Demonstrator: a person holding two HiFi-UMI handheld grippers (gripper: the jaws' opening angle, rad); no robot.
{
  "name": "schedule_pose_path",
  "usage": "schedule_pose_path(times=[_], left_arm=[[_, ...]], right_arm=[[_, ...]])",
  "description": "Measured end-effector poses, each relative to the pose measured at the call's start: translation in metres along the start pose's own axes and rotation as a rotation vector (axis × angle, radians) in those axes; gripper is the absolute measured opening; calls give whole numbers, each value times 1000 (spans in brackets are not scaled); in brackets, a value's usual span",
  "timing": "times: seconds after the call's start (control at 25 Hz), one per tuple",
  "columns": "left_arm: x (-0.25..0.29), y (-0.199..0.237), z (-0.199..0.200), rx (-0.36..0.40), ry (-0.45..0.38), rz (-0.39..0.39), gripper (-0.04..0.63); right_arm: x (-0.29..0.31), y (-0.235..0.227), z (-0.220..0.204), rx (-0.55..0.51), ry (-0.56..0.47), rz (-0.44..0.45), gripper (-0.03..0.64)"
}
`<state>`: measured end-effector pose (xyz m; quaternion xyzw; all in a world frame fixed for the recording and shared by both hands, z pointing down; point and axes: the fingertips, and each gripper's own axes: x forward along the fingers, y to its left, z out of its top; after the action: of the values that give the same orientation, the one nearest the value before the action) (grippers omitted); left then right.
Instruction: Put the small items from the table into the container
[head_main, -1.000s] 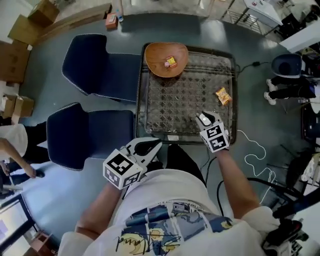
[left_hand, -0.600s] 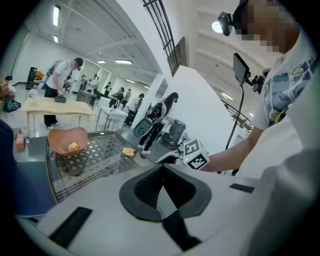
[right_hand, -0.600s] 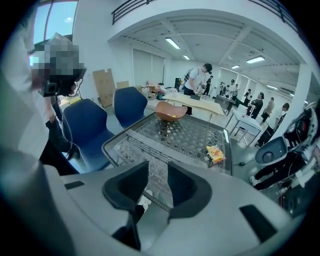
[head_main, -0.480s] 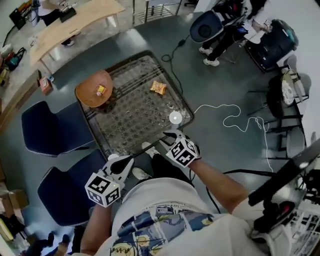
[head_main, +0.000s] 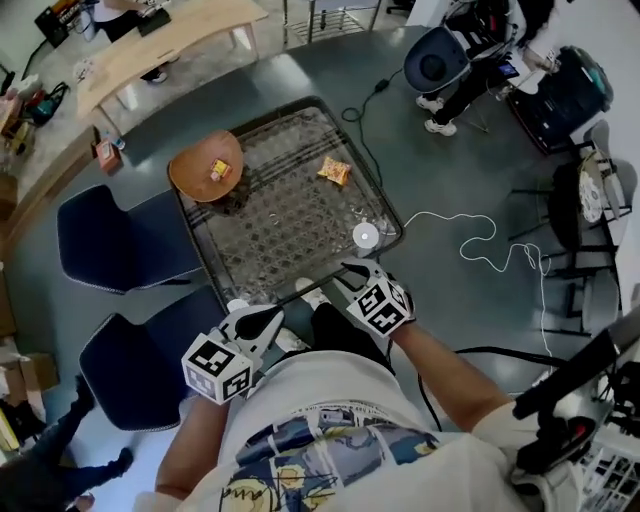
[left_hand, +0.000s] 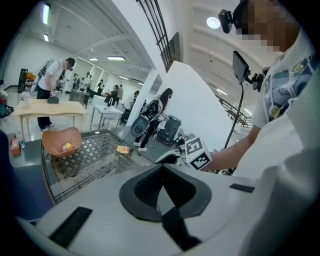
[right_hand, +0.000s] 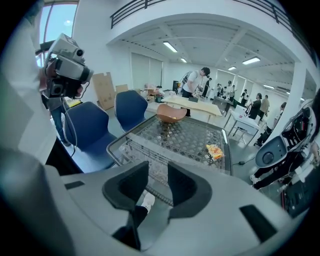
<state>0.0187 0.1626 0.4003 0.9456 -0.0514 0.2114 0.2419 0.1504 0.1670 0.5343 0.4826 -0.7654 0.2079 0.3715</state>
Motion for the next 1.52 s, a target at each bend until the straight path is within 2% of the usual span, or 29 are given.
schedule_pose_path(times=[0.32, 0.6, 0.88, 1.12, 1.24, 1.52], left_arm=[[2, 0, 4, -43, 0, 50, 8], [20, 18, 33, -99, -14, 106, 8], [30, 40, 38, -150, -20, 172, 8], [46, 52, 51, -204, -33, 237, 9], [45, 67, 55, -229, -36, 267, 8], [45, 87, 51, -285, -39, 315, 8]], right_arm=[[4, -19, 9, -34, -16, 24, 126], [34, -92, 22, -59, 0, 17, 126], [91, -175, 31, -63, 10, -37, 127], [142, -238, 19, -90, 103, -42, 170], [171, -260, 14, -60, 144, -33, 179], [215, -279, -2, -61, 238, 33, 179]])
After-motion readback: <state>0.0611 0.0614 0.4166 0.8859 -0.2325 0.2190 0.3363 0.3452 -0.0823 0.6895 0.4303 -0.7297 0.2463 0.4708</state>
